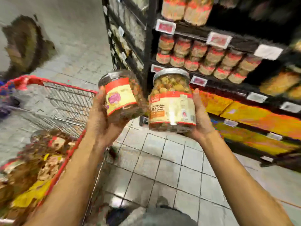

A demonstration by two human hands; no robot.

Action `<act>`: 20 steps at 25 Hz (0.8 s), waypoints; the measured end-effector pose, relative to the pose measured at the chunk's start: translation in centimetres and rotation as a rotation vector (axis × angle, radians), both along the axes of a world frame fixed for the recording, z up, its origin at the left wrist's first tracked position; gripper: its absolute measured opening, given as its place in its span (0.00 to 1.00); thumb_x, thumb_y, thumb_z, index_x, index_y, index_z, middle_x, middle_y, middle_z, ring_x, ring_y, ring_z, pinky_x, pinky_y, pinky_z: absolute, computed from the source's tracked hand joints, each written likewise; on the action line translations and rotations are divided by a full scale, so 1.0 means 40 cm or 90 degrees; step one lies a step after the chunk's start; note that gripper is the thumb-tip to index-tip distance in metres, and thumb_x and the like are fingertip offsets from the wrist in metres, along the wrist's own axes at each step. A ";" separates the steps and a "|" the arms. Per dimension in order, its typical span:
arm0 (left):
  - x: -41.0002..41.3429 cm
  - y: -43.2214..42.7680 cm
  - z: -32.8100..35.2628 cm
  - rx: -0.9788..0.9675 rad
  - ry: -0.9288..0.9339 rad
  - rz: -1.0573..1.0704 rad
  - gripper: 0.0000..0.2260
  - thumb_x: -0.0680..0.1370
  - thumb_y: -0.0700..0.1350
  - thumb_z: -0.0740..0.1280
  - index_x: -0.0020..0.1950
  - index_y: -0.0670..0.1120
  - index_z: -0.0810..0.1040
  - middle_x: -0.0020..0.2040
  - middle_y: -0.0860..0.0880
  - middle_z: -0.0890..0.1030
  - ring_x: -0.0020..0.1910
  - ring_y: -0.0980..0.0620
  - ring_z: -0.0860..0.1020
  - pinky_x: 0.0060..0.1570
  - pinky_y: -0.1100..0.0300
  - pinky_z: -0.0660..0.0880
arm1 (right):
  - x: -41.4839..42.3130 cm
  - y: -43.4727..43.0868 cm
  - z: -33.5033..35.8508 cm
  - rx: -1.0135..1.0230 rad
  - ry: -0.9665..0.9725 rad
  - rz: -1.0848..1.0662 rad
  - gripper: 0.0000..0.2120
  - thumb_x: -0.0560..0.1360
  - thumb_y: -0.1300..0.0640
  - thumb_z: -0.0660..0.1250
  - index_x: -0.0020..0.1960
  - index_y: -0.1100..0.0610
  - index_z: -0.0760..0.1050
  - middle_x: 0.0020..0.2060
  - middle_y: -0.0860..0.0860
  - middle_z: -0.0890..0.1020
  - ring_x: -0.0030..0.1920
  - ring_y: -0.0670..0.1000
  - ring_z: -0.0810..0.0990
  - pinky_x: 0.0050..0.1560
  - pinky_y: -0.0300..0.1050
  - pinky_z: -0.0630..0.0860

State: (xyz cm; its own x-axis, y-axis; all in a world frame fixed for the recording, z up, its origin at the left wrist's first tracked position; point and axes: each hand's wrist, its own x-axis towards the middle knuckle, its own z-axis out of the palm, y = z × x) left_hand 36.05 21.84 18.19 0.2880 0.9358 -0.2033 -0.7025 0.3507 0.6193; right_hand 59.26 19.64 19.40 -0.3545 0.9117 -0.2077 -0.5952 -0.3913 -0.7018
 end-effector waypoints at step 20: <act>0.998 0.342 -0.075 0.061 0.121 -0.376 0.24 0.74 0.61 0.56 0.49 0.46 0.84 0.45 0.49 0.85 0.45 0.53 0.83 0.47 0.58 0.80 | 0.832 0.086 -0.119 -0.051 0.043 -0.466 0.27 0.66 0.35 0.60 0.49 0.54 0.84 0.50 0.54 0.85 0.53 0.53 0.83 0.48 0.52 0.80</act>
